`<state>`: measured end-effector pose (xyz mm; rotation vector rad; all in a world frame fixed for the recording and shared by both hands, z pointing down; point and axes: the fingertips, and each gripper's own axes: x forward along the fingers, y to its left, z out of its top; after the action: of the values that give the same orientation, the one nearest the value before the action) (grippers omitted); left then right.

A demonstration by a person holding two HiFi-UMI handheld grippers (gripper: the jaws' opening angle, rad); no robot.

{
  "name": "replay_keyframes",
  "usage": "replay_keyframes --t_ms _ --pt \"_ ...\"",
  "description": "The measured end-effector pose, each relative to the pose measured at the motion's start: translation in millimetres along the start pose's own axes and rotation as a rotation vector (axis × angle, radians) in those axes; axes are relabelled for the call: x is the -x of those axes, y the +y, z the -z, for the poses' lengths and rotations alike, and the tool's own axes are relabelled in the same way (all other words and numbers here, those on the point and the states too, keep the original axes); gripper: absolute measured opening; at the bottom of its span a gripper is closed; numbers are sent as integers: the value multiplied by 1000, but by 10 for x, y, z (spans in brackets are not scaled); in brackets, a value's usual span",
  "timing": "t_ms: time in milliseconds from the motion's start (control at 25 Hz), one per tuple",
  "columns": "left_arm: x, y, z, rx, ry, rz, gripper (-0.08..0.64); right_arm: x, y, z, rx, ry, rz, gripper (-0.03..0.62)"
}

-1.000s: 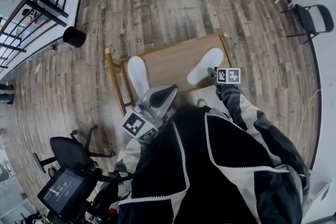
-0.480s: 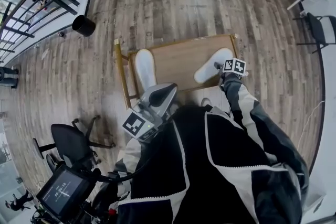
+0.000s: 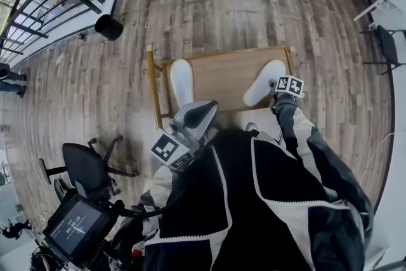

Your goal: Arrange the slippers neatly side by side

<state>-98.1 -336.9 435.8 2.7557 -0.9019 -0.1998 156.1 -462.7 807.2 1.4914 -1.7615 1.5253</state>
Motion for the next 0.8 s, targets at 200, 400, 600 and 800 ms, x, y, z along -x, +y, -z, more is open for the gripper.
replay_keyframes --t_ms 200,400,600,800 --pt "-21 14 -26 10 -10 4 20 148 414 -122 99 -57 -81 25" --pt "9 72 9 33 -14 -16 20 448 1245 -211 285 -138 -250 25" --pt "17 118 15 33 -24 -31 20 1053 2064 -269 474 -260 -443 26" --pt "108 191 50 16 -21 -58 20 1821 2739 -104 643 -396 -650 26"
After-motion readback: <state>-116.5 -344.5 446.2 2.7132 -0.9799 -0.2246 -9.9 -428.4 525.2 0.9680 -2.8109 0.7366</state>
